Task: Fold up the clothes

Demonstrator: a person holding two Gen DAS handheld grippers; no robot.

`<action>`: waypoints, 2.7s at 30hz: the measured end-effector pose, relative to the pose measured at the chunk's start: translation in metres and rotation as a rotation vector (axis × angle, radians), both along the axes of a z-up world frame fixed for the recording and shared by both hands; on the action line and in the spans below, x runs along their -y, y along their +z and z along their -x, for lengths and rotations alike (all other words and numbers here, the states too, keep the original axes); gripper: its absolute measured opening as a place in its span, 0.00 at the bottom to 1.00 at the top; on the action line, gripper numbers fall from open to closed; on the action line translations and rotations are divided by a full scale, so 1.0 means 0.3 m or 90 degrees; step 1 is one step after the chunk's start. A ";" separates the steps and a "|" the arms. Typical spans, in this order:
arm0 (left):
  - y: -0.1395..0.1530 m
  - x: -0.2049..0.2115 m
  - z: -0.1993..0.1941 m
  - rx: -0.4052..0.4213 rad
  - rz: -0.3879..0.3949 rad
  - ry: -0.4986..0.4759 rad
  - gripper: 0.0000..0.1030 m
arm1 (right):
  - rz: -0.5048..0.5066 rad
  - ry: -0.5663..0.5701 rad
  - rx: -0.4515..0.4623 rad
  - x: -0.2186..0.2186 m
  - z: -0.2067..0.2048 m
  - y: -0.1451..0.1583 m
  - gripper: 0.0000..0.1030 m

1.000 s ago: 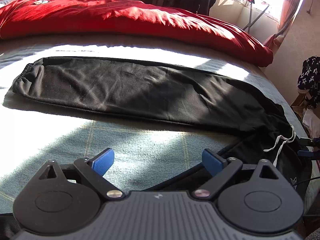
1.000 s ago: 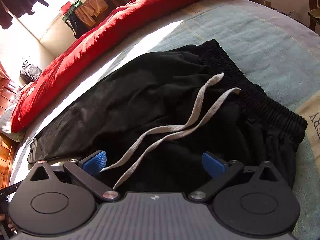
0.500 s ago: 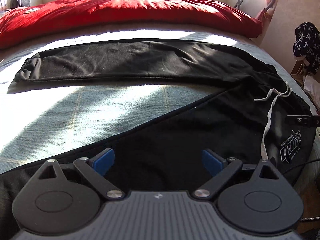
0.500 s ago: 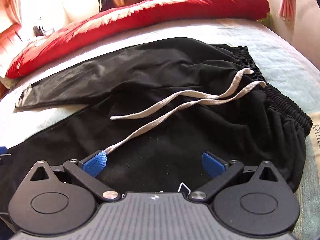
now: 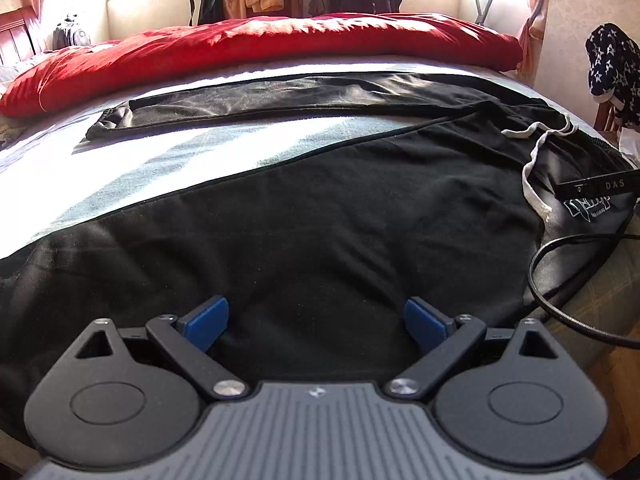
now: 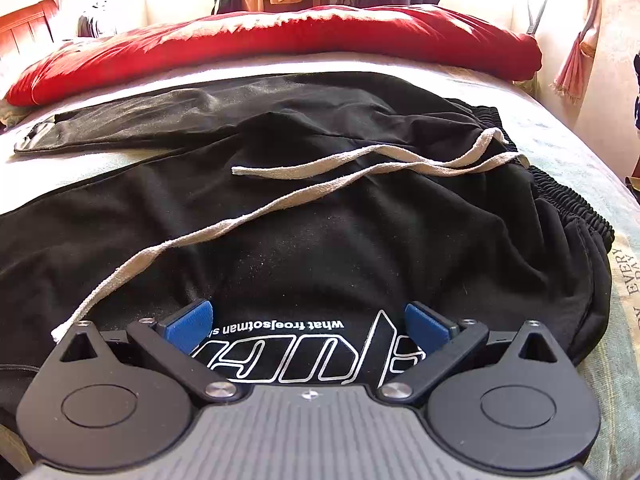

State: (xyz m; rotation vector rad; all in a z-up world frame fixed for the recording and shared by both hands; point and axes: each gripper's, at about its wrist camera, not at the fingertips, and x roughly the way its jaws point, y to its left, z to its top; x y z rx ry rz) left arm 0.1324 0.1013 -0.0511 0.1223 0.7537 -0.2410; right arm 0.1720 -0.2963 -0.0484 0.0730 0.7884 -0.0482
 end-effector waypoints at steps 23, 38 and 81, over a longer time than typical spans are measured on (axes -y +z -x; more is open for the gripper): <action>0.011 0.015 0.129 0.074 0.047 0.007 0.92 | -0.010 0.122 0.082 -0.245 0.182 0.019 1.00; 0.023 -0.184 0.072 0.091 0.091 0.092 0.93 | 0.028 0.129 0.081 -0.302 0.198 -0.059 1.00; 0.019 -0.590 0.006 -0.028 0.166 0.296 0.93 | 0.028 0.128 0.094 -0.298 0.204 -0.068 1.00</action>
